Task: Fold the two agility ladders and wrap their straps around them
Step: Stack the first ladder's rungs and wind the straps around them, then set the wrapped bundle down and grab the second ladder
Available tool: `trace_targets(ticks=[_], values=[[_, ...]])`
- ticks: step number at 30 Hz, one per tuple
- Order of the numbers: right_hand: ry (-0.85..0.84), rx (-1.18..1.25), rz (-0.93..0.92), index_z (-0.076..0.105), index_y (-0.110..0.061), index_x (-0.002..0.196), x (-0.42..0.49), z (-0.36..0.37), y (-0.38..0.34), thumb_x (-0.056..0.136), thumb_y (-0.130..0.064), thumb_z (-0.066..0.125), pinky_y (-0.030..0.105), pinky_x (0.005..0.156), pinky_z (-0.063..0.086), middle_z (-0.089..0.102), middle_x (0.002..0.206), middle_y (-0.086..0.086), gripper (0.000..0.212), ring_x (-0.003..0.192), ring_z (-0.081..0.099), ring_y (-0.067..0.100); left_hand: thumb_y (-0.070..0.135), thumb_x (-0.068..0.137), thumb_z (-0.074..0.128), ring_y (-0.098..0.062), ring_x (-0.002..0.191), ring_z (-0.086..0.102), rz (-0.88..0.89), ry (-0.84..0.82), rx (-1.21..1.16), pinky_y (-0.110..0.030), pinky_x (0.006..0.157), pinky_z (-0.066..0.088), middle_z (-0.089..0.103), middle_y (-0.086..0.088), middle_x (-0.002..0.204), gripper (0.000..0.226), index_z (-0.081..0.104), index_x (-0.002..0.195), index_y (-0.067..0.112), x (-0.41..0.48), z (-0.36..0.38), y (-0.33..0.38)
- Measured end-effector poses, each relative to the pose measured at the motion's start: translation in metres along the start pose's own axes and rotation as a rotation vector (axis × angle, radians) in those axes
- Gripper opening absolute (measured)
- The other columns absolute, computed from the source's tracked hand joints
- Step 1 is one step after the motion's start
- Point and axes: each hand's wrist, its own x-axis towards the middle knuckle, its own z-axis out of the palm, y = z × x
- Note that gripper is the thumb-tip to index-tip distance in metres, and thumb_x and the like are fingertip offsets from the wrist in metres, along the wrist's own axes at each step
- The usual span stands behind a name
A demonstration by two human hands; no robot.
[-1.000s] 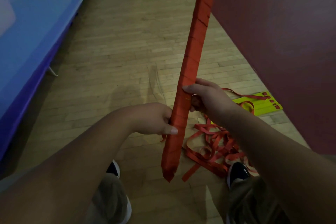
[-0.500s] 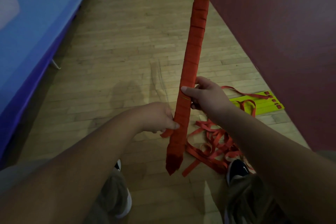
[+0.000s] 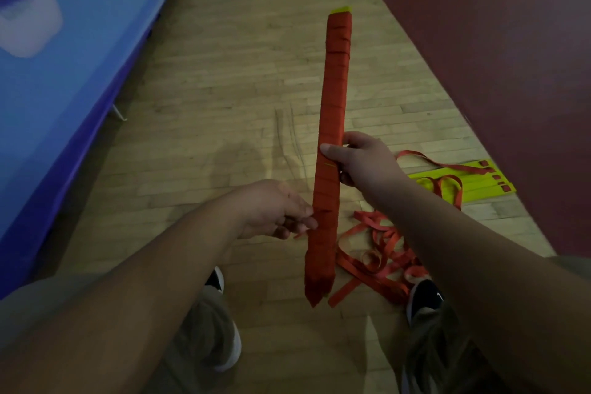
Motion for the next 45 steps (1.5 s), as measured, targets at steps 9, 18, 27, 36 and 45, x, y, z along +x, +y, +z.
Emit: trace_targets(ticks=[9, 18, 27, 36, 45], values=[[0.071, 0.049, 0.007, 0.079, -0.018, 0.103, 0.004, -0.003, 0.001, 0.096, -0.028, 0.084, 0.035, 0.070, 0.061, 0.077, 0.089, 0.002, 0.014, 0.078, 0.074, 0.019, 0.052, 0.083, 0.090, -0.010, 0.089, 0.069, 0.144, 0.337, 0.302, -0.030, 0.072, 0.051, 0.076, 0.008, 0.096, 0.038, 0.081, 0.107, 0.024, 0.004, 0.016, -0.005], [0.191, -0.142, 0.026, 0.077, -0.020, 0.102, 0.004, 0.012, 0.019, 0.098, -0.040, 0.082, 0.044, 0.080, 0.068, 0.079, 0.089, 0.001, 0.021, 0.083, 0.079, 0.022, 0.058, 0.084, 0.087, -0.013, 0.083, 0.073, 0.064, 0.483, 0.533, -0.033, 0.076, 0.061, 0.076, 0.006, 0.089, 0.037, 0.077, 0.096, 0.025, 0.009, 0.048, -0.016], [0.209, -0.221, 0.080, 0.071, -0.019, 0.103, 0.011, 0.038, 0.035, 0.097, -0.041, 0.082, 0.048, 0.080, 0.069, 0.078, 0.090, 0.002, 0.025, 0.079, 0.078, 0.021, 0.039, 0.086, 0.087, -0.016, 0.071, 0.063, -0.045, 0.613, 0.496, -0.029, 0.061, 0.048, 0.066, 0.003, 0.083, 0.028, 0.064, 0.084, 0.022, 0.038, 0.050, -0.030], [-0.147, -0.175, 0.424, 0.072, -0.018, 0.125, 0.054, 0.057, 0.092, 0.106, -0.029, 0.072, 0.037, 0.073, 0.065, 0.077, 0.118, 0.006, 0.022, 0.083, 0.078, 0.020, 0.040, 0.077, 0.088, -0.026, 0.085, 0.076, -0.217, 0.567, 0.362, -0.032, 0.073, 0.061, 0.077, -0.006, 0.093, 0.038, 0.081, 0.099, 0.011, 0.105, 0.004, -0.087], [-0.284, -0.291, 0.687, 0.066, -0.006, 0.126, 0.093, 0.075, 0.181, 0.112, -0.025, 0.062, 0.037, 0.068, 0.058, 0.076, 0.113, 0.010, 0.024, 0.080, 0.072, 0.022, 0.042, 0.074, 0.083, -0.019, 0.080, 0.076, -0.437, 0.546, 0.315, -0.032, 0.073, 0.065, 0.077, 0.000, 0.093, 0.037, 0.079, 0.107, 0.025, 0.194, -0.051, -0.169]])
